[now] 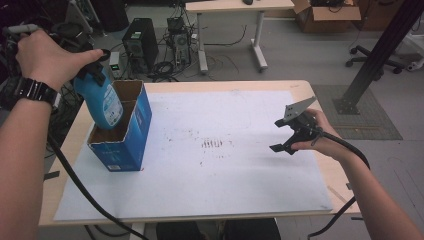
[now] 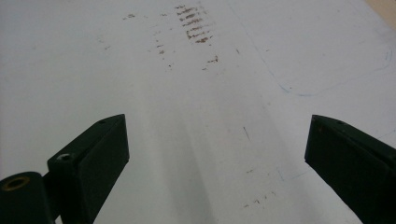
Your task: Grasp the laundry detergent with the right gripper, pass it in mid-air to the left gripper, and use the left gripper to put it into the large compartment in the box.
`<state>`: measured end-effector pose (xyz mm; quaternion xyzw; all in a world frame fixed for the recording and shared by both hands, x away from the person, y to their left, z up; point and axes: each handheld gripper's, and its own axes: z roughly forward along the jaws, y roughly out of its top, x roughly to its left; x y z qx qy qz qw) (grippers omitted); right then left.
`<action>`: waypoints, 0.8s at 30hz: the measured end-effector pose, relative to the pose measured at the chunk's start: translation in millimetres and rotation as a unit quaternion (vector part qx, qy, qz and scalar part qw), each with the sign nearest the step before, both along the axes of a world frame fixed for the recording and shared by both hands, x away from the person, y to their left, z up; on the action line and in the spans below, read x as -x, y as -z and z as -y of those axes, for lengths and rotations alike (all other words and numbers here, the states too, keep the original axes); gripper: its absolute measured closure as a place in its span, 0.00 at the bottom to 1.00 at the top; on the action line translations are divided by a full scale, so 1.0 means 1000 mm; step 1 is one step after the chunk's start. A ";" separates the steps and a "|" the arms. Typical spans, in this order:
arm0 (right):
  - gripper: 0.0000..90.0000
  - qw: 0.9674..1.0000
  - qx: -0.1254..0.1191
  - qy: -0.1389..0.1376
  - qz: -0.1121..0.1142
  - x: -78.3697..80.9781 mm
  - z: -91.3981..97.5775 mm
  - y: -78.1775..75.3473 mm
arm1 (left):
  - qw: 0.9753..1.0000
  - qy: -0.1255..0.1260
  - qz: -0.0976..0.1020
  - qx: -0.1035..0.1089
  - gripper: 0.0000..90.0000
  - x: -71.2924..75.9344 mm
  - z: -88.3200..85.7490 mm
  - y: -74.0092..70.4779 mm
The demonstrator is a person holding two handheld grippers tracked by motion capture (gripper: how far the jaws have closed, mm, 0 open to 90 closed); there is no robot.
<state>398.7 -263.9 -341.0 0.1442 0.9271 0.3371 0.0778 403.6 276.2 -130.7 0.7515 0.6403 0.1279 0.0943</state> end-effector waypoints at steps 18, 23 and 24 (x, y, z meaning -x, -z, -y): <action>0.07 1.000 0.000 -0.012 -0.001 0.002 -0.005 0.005 | 0.999 -0.020 -0.034 0.012 0.42 -0.007 0.002 0.072; 0.07 1.000 0.001 -0.011 -0.002 0.003 -0.004 0.004 | 0.999 -0.020 -0.043 0.013 0.42 -0.010 0.006 0.092; 0.07 1.000 0.002 -0.012 -0.002 0.003 -0.004 0.005 | 0.999 -0.020 -0.047 0.014 0.42 -0.011 0.007 0.097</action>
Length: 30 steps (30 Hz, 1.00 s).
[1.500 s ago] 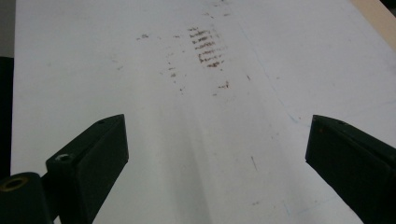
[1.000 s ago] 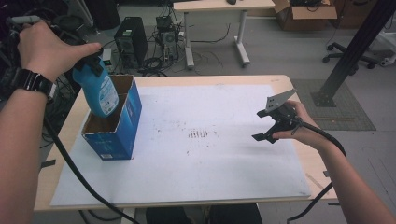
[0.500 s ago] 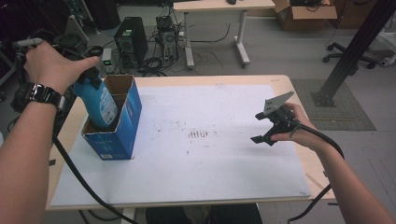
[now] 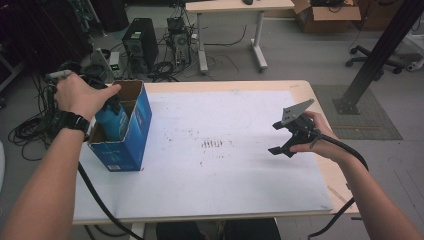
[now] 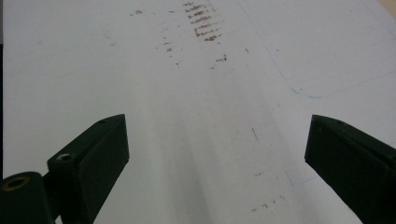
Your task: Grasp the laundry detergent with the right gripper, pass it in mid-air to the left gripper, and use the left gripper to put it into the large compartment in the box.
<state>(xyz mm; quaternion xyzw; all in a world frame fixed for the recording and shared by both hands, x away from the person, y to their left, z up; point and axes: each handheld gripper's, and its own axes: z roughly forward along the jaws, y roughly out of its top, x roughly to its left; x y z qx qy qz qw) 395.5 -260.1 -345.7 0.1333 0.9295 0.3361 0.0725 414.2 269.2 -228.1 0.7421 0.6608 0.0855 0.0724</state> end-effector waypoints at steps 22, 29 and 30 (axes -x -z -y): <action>0.07 1.000 -0.001 0.000 -0.001 0.001 0.001 0.003 | 1.000 -0.011 -0.020 -0.002 0.42 -0.003 -0.002 0.041; 0.07 1.000 -0.002 0.000 -0.003 0.002 0.002 0.005 | 1.000 -0.014 -0.024 0.000 0.42 -0.003 -0.004 0.046; 0.07 1.000 -0.003 0.001 -0.004 0.002 0.002 0.005 | 1.000 -0.015 -0.022 0.001 0.42 -0.003 -0.004 0.046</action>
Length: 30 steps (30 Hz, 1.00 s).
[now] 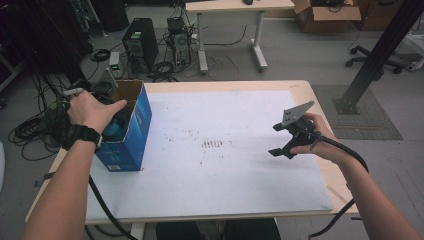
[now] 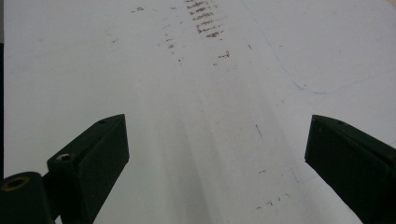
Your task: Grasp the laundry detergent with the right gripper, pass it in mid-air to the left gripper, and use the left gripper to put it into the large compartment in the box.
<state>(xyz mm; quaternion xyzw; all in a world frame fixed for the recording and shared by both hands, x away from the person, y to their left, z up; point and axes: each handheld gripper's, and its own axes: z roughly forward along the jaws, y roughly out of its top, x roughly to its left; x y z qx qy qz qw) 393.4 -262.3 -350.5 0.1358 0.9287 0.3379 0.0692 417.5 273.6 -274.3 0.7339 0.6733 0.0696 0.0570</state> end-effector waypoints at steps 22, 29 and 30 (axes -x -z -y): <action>0.07 1.000 0.006 0.000 0.001 0.003 0.000 -0.003 | 1.000 0.018 0.010 0.012 0.33 0.004 0.001 -0.016; 0.07 1.000 0.003 -0.002 0.004 0.003 -0.001 -0.007 | 0.999 0.035 0.032 0.007 0.26 0.008 0.006 -0.040; 0.07 1.000 0.002 -0.003 0.004 0.003 -0.001 -0.007 | 0.999 0.038 0.035 0.007 0.25 0.009 0.006 -0.044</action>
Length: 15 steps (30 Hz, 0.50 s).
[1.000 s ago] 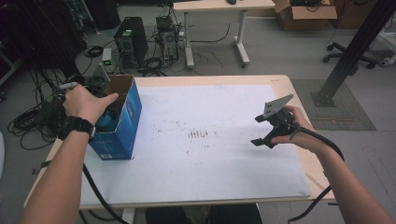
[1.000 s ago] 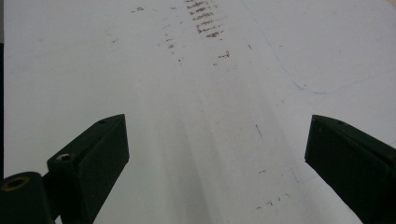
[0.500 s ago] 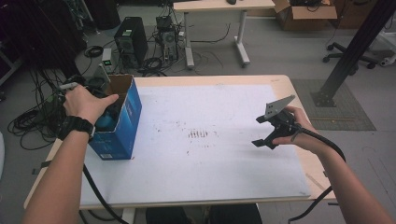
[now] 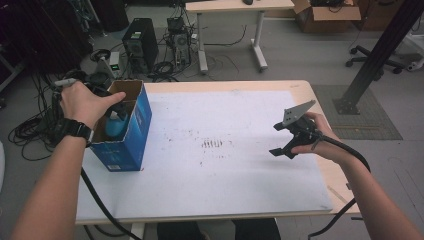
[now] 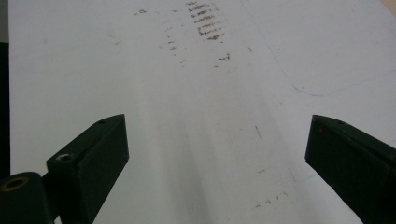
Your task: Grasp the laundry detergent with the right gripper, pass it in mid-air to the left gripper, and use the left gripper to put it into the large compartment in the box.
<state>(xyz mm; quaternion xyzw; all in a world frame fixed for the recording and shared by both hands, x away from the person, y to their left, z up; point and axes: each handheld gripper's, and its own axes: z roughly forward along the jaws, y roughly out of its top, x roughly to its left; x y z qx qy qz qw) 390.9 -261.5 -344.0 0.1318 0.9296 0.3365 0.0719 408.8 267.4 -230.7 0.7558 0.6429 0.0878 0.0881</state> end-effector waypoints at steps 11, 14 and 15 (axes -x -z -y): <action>0.07 1.000 -0.003 0.002 -0.001 0.000 0.003 0.000 | 0.999 0.037 0.036 0.008 0.18 0.005 0.020 -0.037; 0.07 1.000 -0.003 0.002 0.000 0.000 0.004 -0.001 | 0.997 0.060 0.042 0.019 0.17 0.006 0.030 -0.040; 0.07 1.000 -0.003 0.002 0.000 0.001 0.004 -0.001 | 0.997 0.067 0.040 0.020 0.17 0.007 0.034 -0.040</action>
